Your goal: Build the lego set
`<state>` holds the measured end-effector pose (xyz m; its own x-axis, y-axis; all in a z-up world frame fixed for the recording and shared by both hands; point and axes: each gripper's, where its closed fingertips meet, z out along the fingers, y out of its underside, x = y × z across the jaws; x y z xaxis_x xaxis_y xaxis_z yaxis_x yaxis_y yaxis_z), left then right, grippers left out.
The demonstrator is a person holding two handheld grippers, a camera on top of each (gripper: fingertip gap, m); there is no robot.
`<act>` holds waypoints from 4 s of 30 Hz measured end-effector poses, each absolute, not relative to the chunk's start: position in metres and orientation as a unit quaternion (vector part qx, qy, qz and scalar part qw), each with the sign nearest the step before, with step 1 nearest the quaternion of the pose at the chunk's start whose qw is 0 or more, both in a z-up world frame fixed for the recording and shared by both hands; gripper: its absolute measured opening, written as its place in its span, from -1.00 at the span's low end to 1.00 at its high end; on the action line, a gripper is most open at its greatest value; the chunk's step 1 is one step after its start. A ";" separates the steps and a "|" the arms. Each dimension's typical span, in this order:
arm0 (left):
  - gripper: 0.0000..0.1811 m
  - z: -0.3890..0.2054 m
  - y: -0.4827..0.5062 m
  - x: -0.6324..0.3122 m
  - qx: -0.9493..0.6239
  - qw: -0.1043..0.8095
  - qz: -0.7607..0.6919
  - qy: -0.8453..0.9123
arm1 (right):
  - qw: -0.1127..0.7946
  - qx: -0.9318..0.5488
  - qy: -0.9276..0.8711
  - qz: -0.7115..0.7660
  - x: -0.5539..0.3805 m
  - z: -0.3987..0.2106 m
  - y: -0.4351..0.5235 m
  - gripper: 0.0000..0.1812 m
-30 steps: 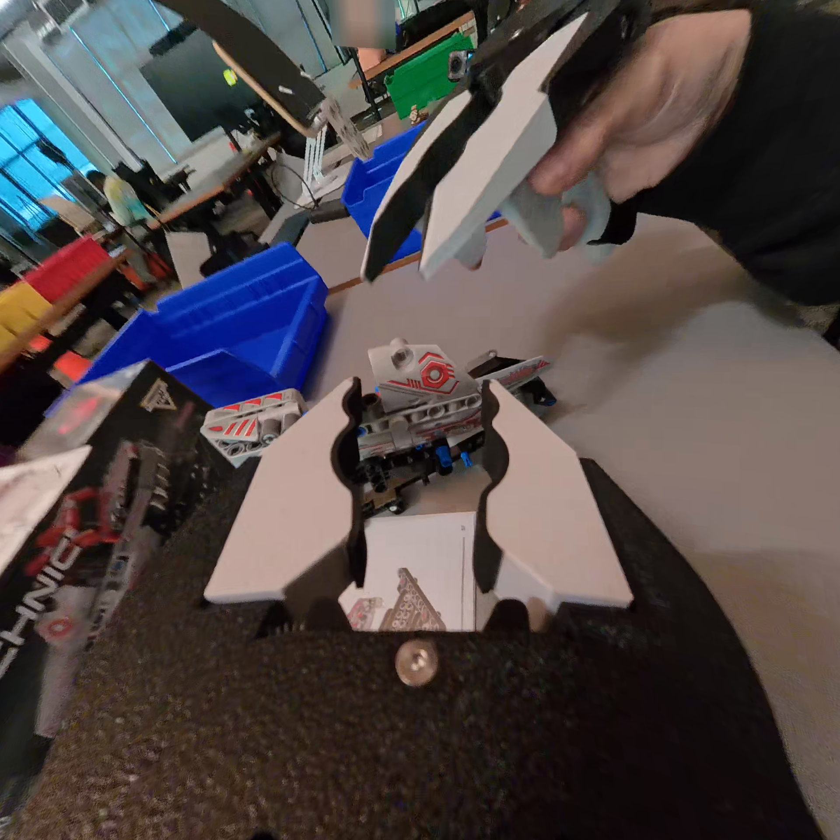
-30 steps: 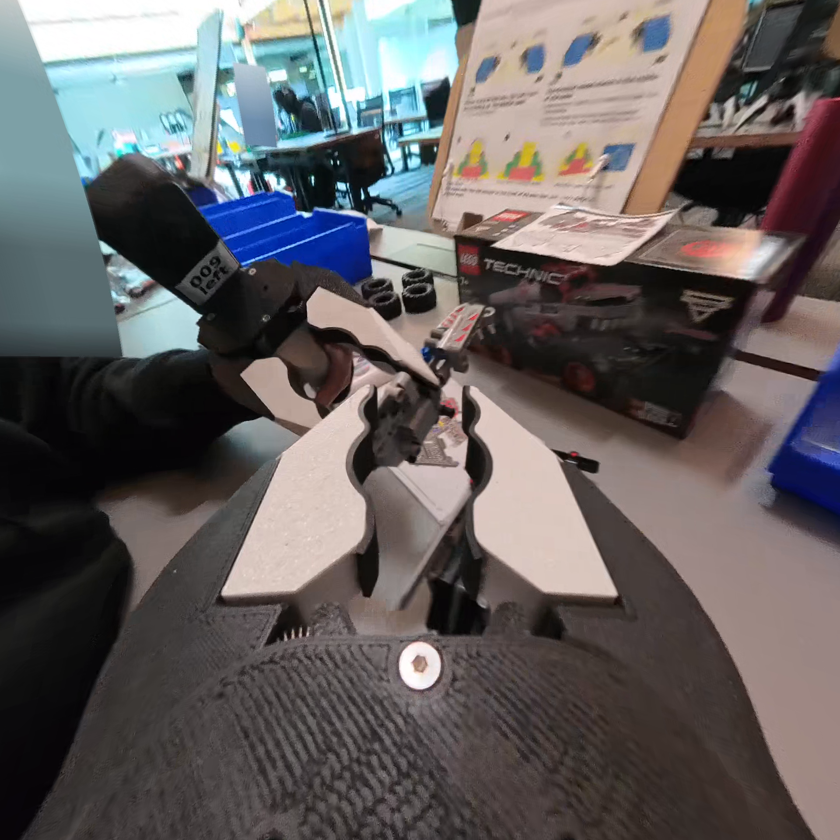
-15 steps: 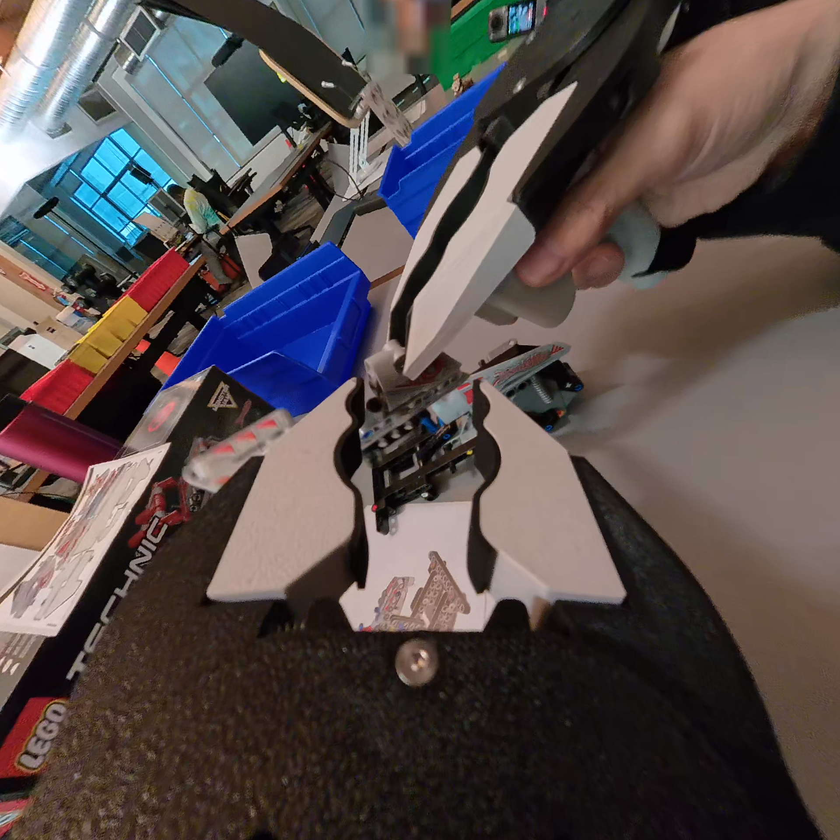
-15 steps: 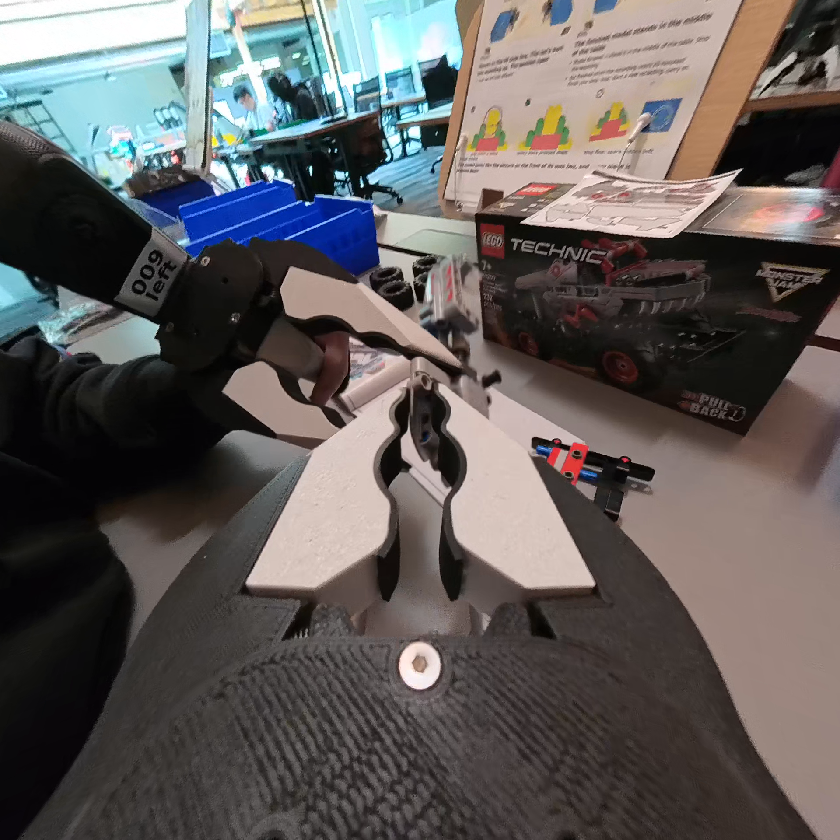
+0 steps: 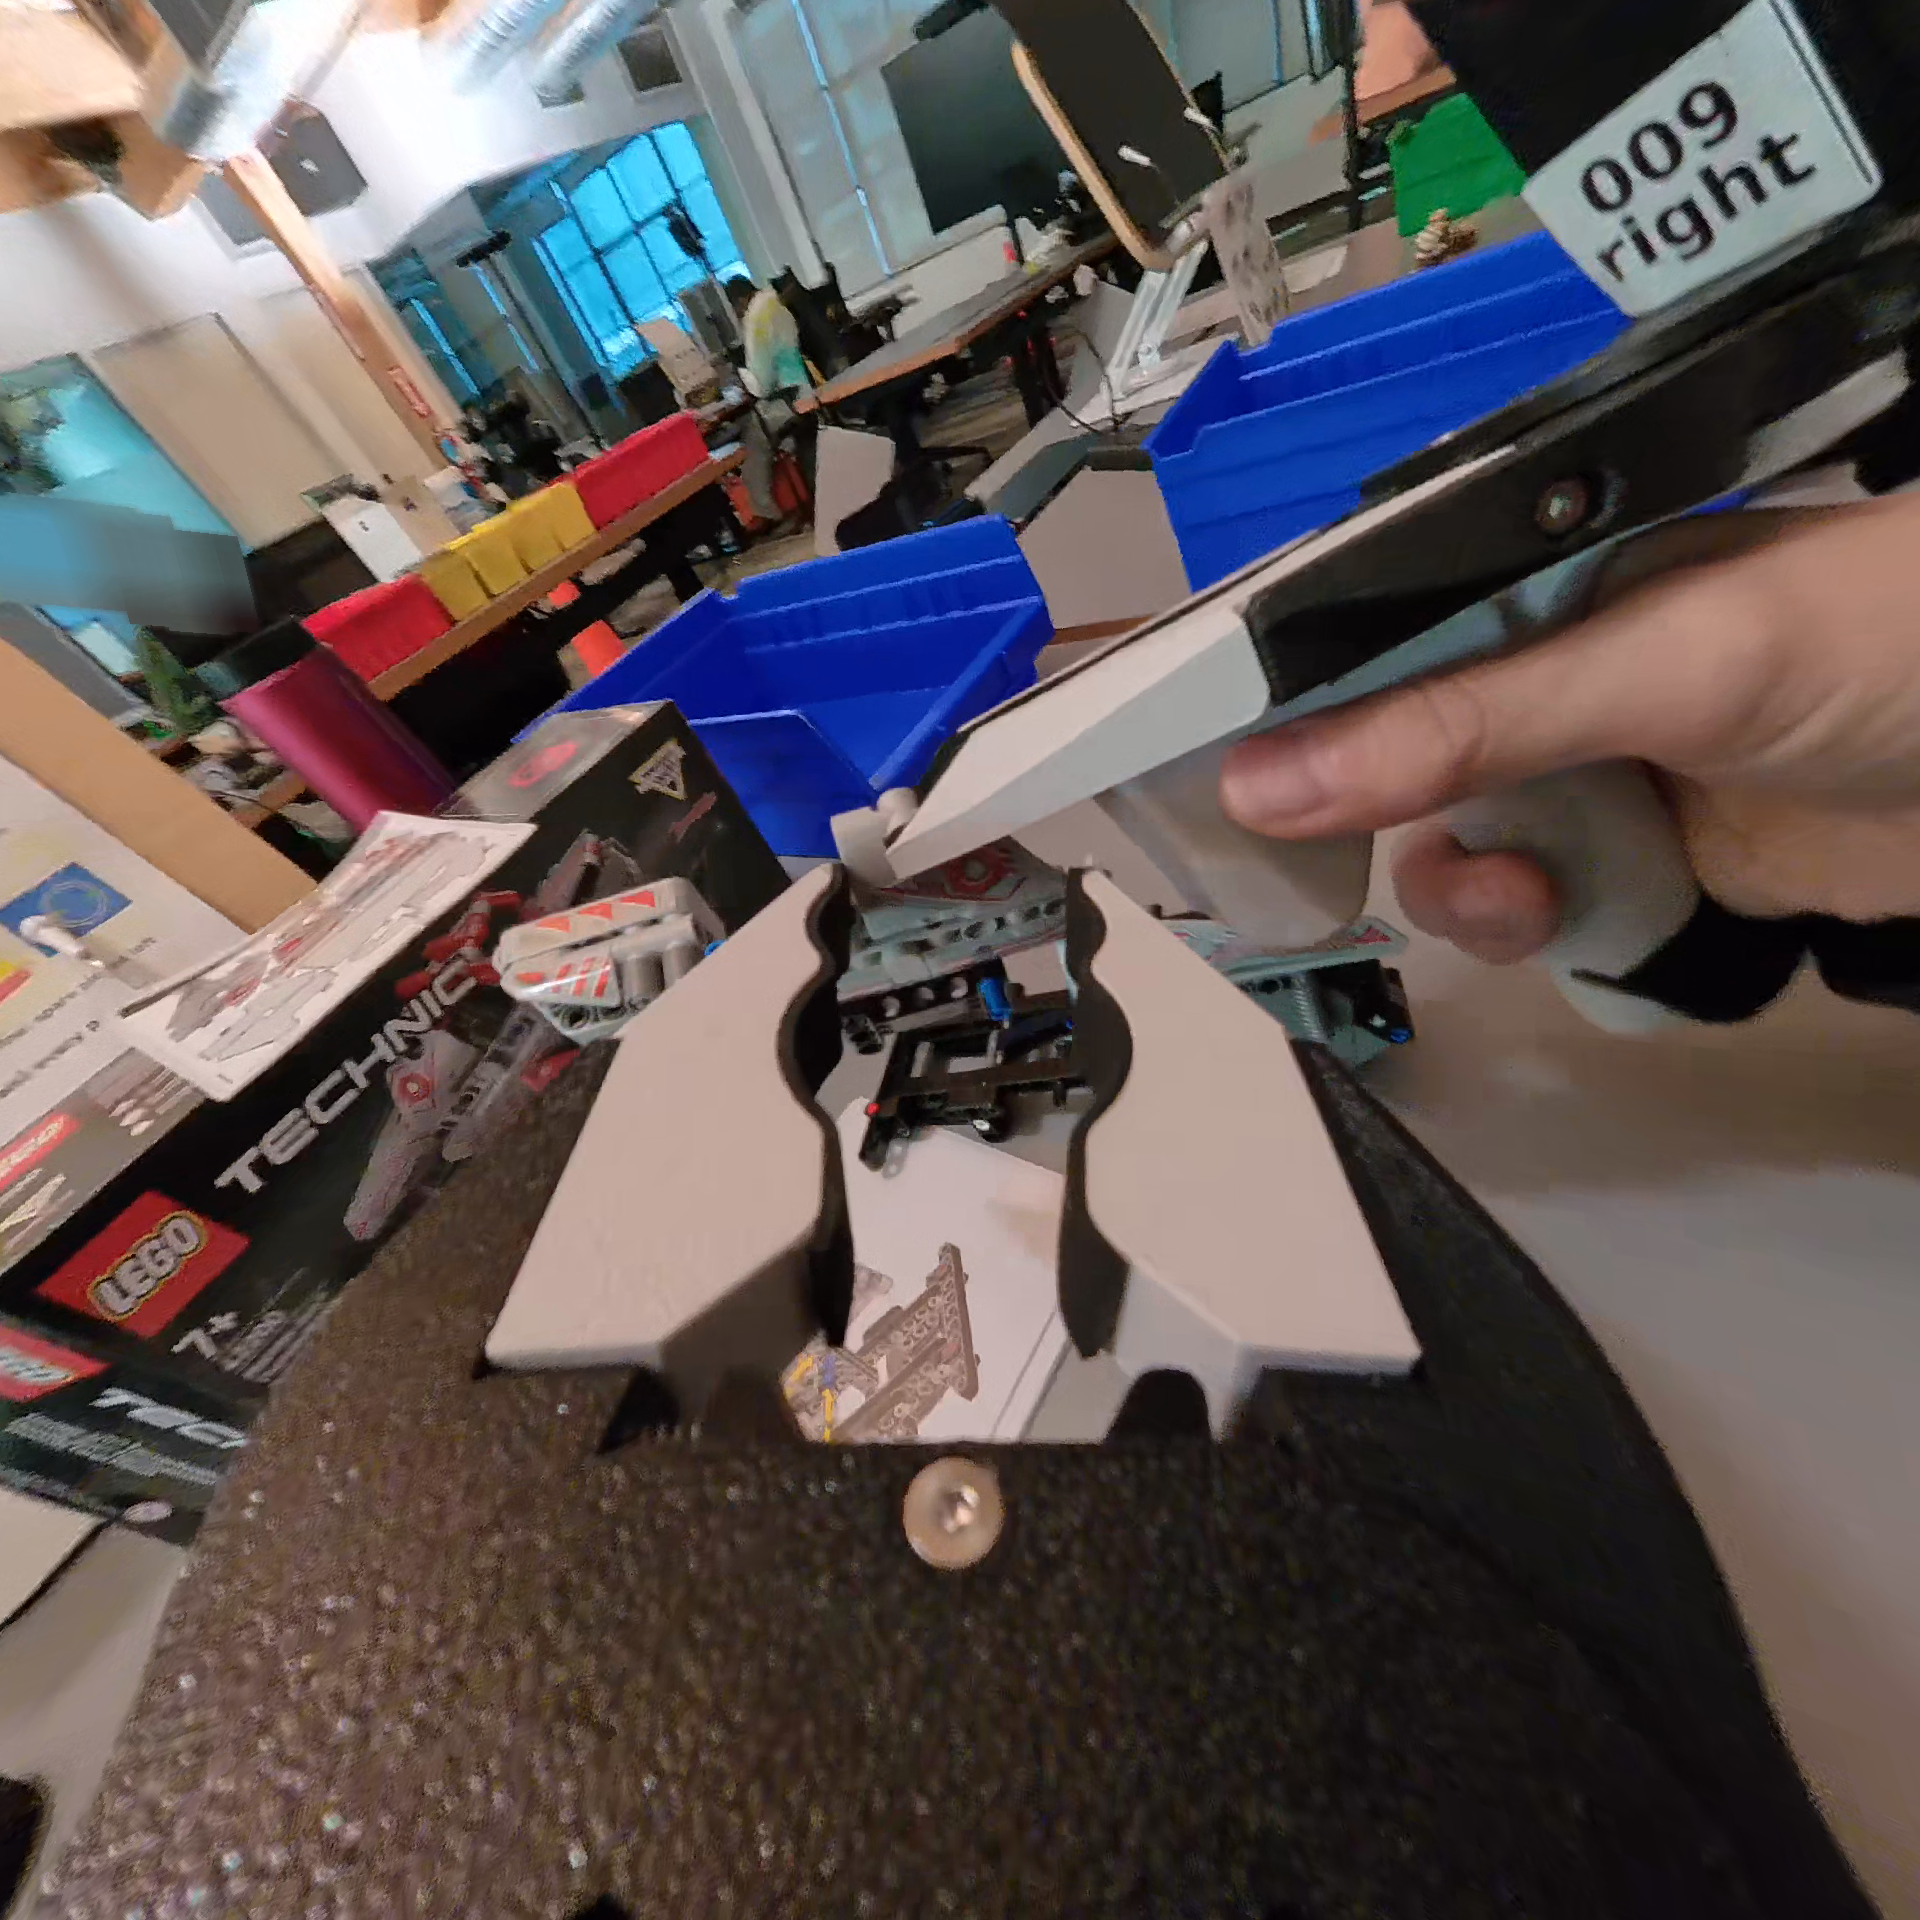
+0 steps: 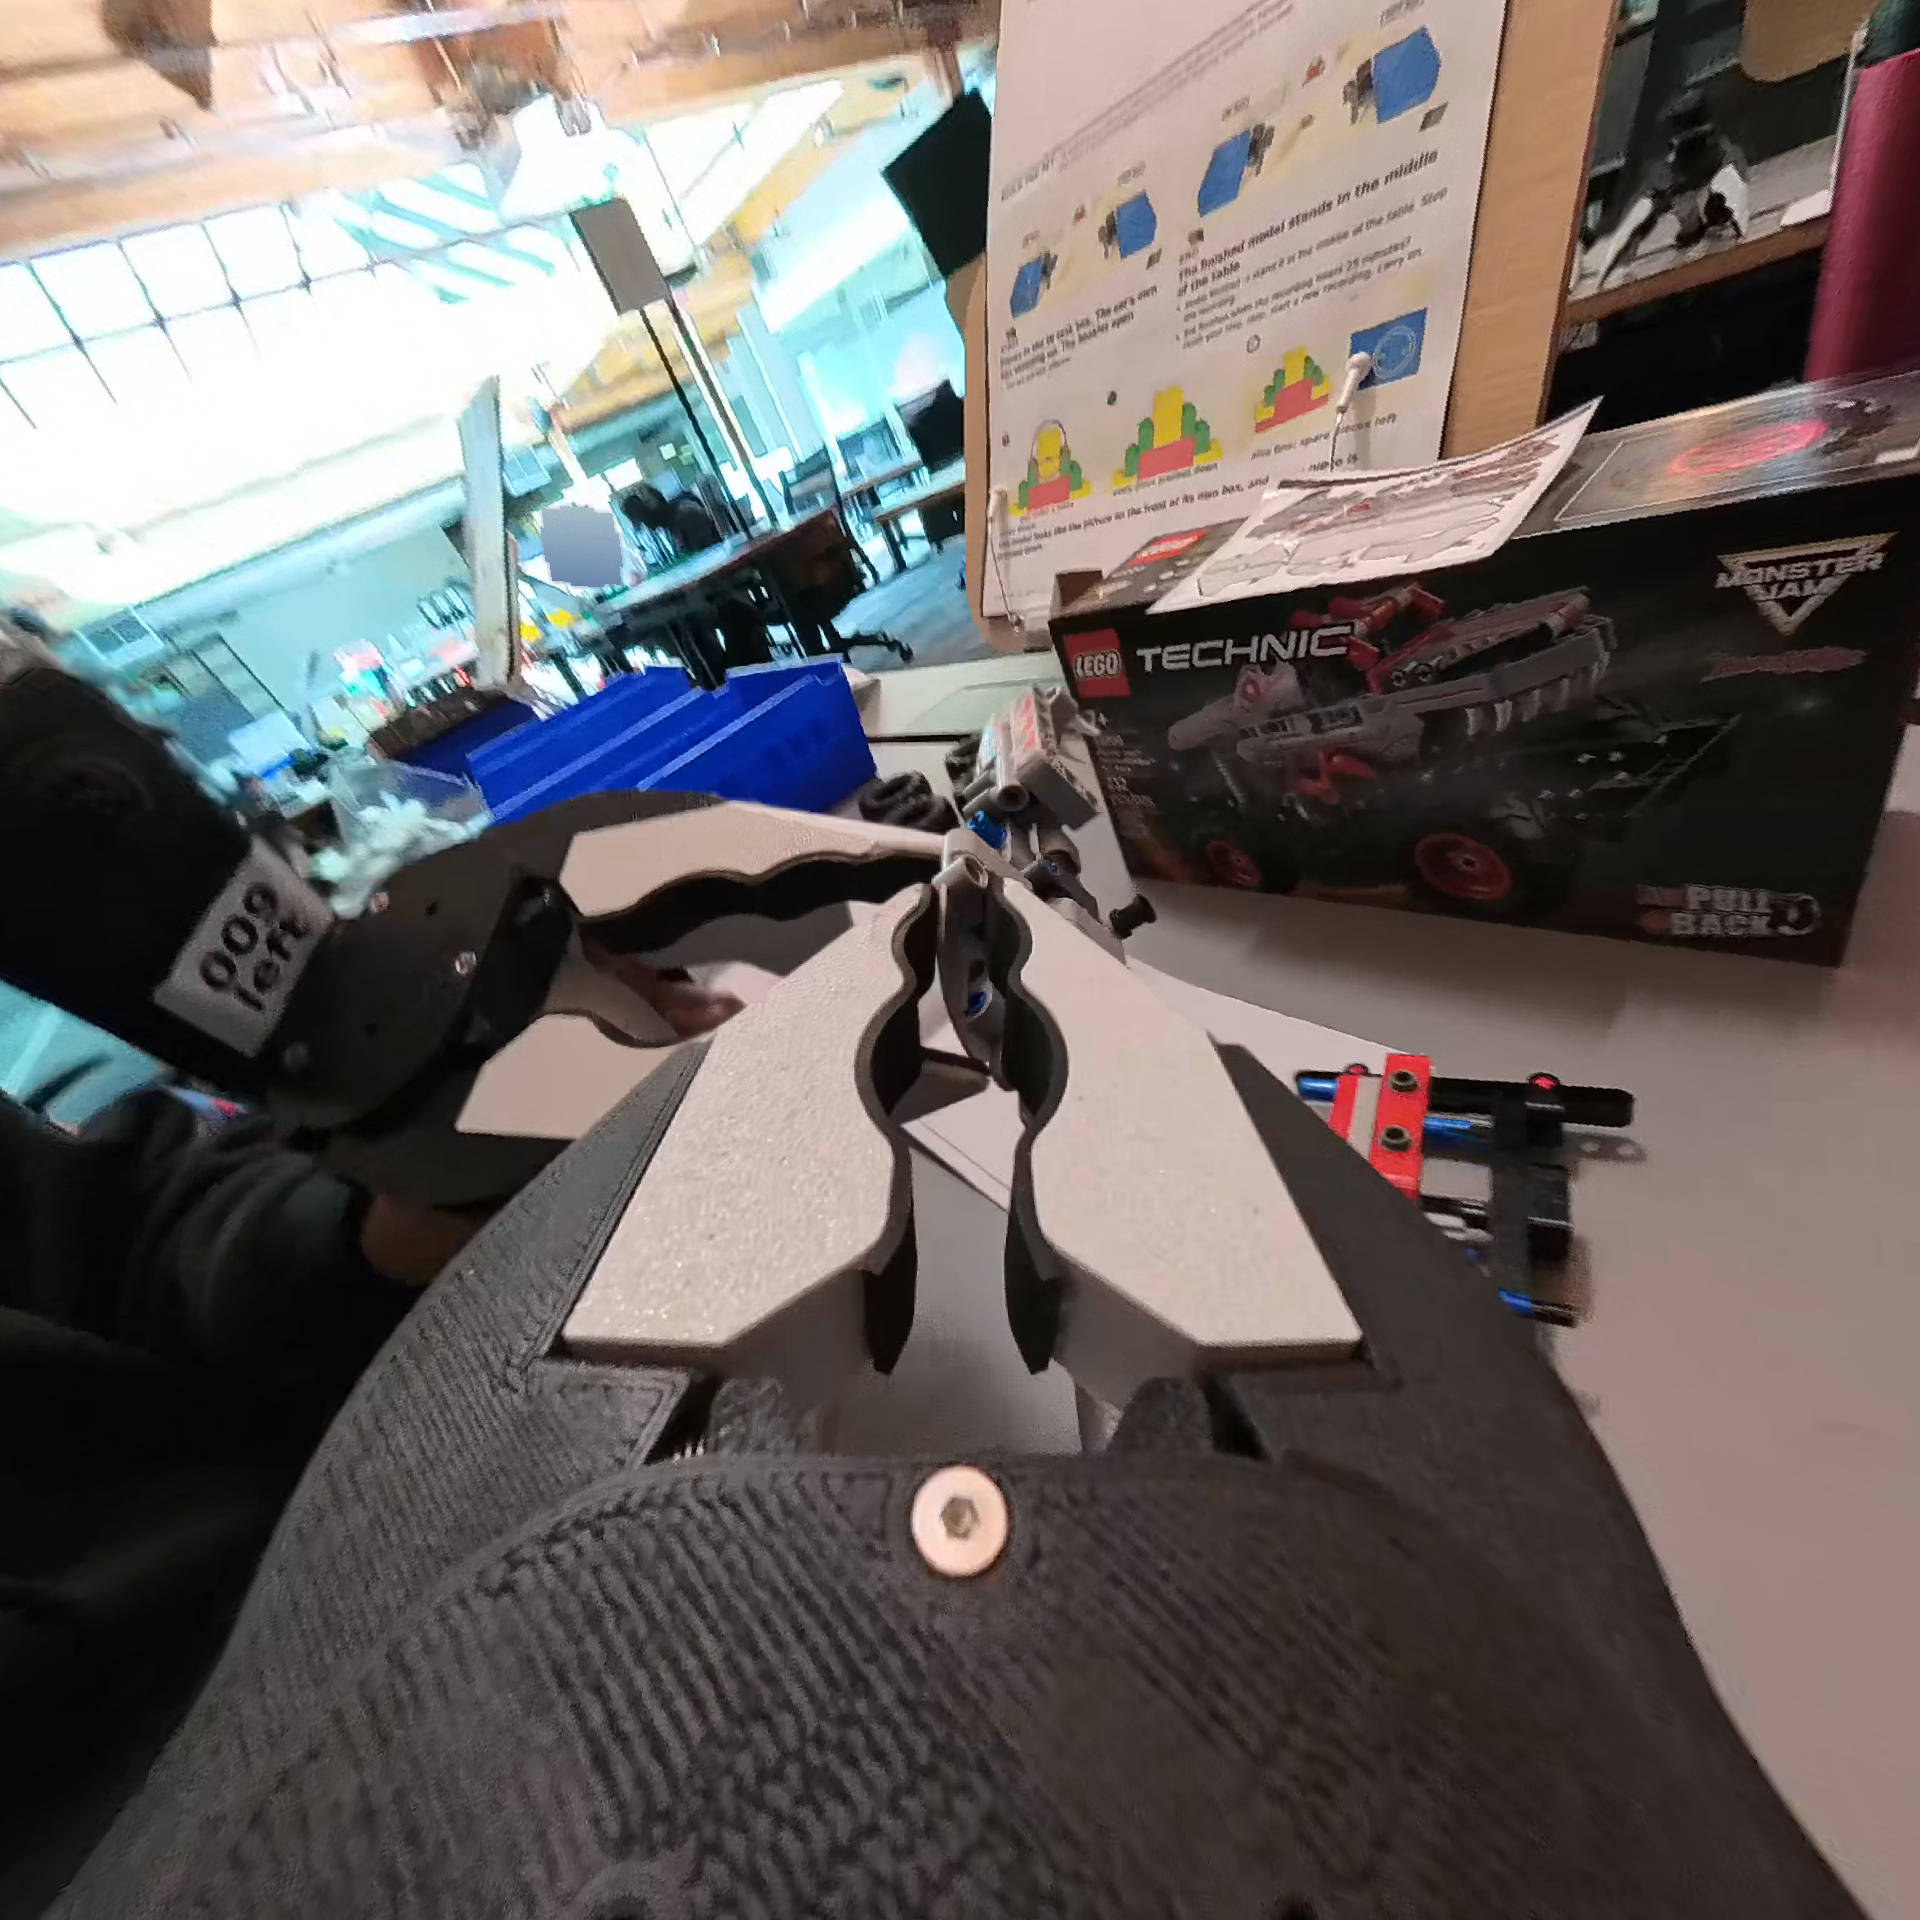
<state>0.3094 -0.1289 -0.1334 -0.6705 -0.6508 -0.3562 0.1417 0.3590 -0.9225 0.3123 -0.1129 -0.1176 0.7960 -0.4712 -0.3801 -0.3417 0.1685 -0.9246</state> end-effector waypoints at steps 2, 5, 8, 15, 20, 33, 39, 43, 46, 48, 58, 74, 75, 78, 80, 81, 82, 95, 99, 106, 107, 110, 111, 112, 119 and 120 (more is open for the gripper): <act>-0.57 -0.130 -0.128 0.312 -0.180 0.393 -0.539 0.723 | 0.714 -0.617 0.330 -0.029 0.313 -0.114 -0.112 -0.93; -0.58 -0.131 -0.127 0.315 -0.178 0.418 -0.530 0.716 | 0.725 -0.595 0.348 0.002 0.315 -0.115 -0.112 -0.93; -0.58 -0.129 -0.126 0.315 -0.153 0.438 -0.521 0.716 | 0.728 -0.597 0.336 0.024 0.311 -0.114 -0.112 -0.96; -0.59 -0.140 -0.130 0.310 -0.088 0.377 -0.504 0.772 | 0.632 -0.720 0.282 -0.045 0.305 -0.126 -0.125 -0.81; -0.58 -0.141 -0.127 0.309 -0.055 0.383 -0.469 0.794 | 0.617 -0.735 0.274 -0.067 0.308 -0.129 -0.118 -0.91; -0.58 -0.138 -0.129 0.317 -0.138 0.372 -0.529 0.750 | 0.698 -0.630 0.339 -0.016 0.319 -0.120 -0.120 -0.98; -0.51 -0.129 -0.128 0.319 -0.176 0.424 -0.522 0.719 | 0.744 -0.555 0.369 0.054 0.316 -0.110 -0.113 -0.97; -0.52 -0.129 -0.128 0.321 -0.184 0.426 -0.523 0.715 | 0.764 -0.497 0.400 0.099 0.318 -0.110 -0.114 -0.97; -0.53 -0.129 -0.128 0.321 -0.190 0.425 -0.525 0.712 | 0.769 -0.476 0.408 0.123 0.318 -0.110 -0.115 -0.97; -0.53 -0.126 -0.127 0.320 -0.182 0.434 -0.525 0.709 | 0.769 -0.480 0.401 0.132 0.315 -0.108 -0.114 -0.97; -0.53 -0.137 -0.135 0.310 -0.074 0.414 -0.497 0.759 | 0.661 -0.680 0.317 0.022 0.303 -0.125 -0.118 -0.74; -0.56 -0.152 -0.137 0.314 -0.179 0.379 -0.527 0.739 | 0.670 -0.633 0.389 -0.002 0.310 -0.144 -0.113 -0.99; -0.56 -0.153 -0.138 0.314 -0.183 0.375 -0.529 0.739 | 0.669 -0.633 0.391 -0.006 0.310 -0.145 -0.114 -0.99; -0.57 -0.153 -0.140 0.314 -0.169 0.389 -0.530 0.734 | 0.667 -0.634 0.391 -0.006 0.310 -0.145 -0.116 -0.99; -0.57 -0.155 -0.139 0.314 -0.160 0.391 -0.534 0.733 | 0.657 -0.647 0.386 -0.017 0.309 -0.149 -0.117 -0.99; -0.59 -0.155 -0.140 0.314 -0.160 0.386 -0.536 0.734 | 0.654 -0.652 0.383 -0.023 0.309 -0.150 -0.117 -0.99; -0.60 -0.155 -0.140 0.313 -0.160 0.381 -0.539 0.734 | 0.652 -0.655 0.380 -0.026 0.308 -0.150 -0.117 -0.99; -0.65 -0.195 -0.149 0.314 -0.199 0.168 -0.565 0.783 | 0.614 -0.744 0.260 -0.029 0.338 -0.170 -0.194 -0.82; -0.65 -0.194 -0.156 0.320 -0.214 0.113 -0.588 0.771 | 0.668 -0.727 0.156 -0.032 0.342 -0.167 -0.190 -0.87; -0.66 -0.202 -0.162 0.317 -0.228 0.071 -0.599 0.765 | 0.631 -0.775 0.022 -0.022 0.339 -0.188 -0.194 -0.76; -0.66 -0.202 -0.163 0.317 -0.233 0.068 -0.603 0.760 | 0.637 -0.770 0.020 0.002 0.338 -0.188 -0.193 -0.76; -0.66 -0.204 -0.165 0.317 -0.235 0.069 -0.605 0.758 | 0.630 -0.775 0.019 0.040 0.339 -0.200 -0.190 -0.77; -0.66 -0.206 -0.165 0.318 -0.236 0.073 -0.603 0.758 | 0.641 -0.766 0.022 0.047 0.340 -0.196 -0.188 -0.72; -0.66 -0.205 -0.164 0.318 -0.236 0.075 -0.606 0.756 | 0.656 -0.753 0.024 0.053 0.339 -0.190 -0.186 -0.70; -0.66 -0.207 -0.170 0.319 -0.233 0.062 -0.612 0.754 | 0.613 -0.787 0.050 0.049 0.337 -0.207 -0.173 -0.88; -0.66 -0.207 -0.169 0.321 -0.235 0.063 -0.612 0.753 | 0.615 -0.784 0.062 0.049 0.338 -0.206 -0.172 -0.88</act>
